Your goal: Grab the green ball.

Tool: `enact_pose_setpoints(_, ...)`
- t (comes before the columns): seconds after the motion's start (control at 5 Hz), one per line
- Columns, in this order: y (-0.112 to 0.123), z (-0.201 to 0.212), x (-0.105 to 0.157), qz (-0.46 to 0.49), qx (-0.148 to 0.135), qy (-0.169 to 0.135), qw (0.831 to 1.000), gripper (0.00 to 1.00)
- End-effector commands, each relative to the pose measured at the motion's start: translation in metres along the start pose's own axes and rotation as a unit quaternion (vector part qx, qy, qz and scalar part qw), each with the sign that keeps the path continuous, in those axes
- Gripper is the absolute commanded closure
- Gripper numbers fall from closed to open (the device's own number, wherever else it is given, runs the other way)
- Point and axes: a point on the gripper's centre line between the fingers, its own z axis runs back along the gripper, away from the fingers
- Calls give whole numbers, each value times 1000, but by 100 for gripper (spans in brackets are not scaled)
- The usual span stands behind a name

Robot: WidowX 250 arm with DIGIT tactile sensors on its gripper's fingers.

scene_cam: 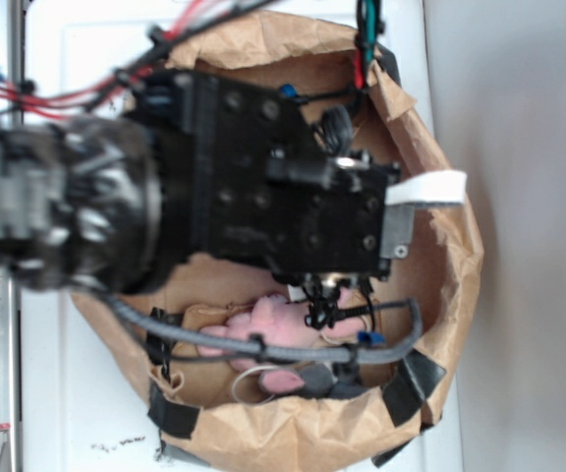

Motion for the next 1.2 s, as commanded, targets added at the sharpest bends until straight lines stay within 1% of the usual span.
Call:
enact_pose_setpoints(0.0,5,1,27,38,-36,-61,997,0)
enact_pose_setpoints(0.2,-2,-13,27,26,-15,-44,999,0)
enact_pose_setpoints(0.4,-4,-19,26,20,8,-35,999,0)
enact_pose_setpoints(0.6,2,-7,22,19,-11,-36,999,0)
enact_pose_setpoints(0.8,11,14,15,24,-29,-43,998,0)
enact_pose_setpoints(1.0,25,23,5,27,-44,-43,998,0)
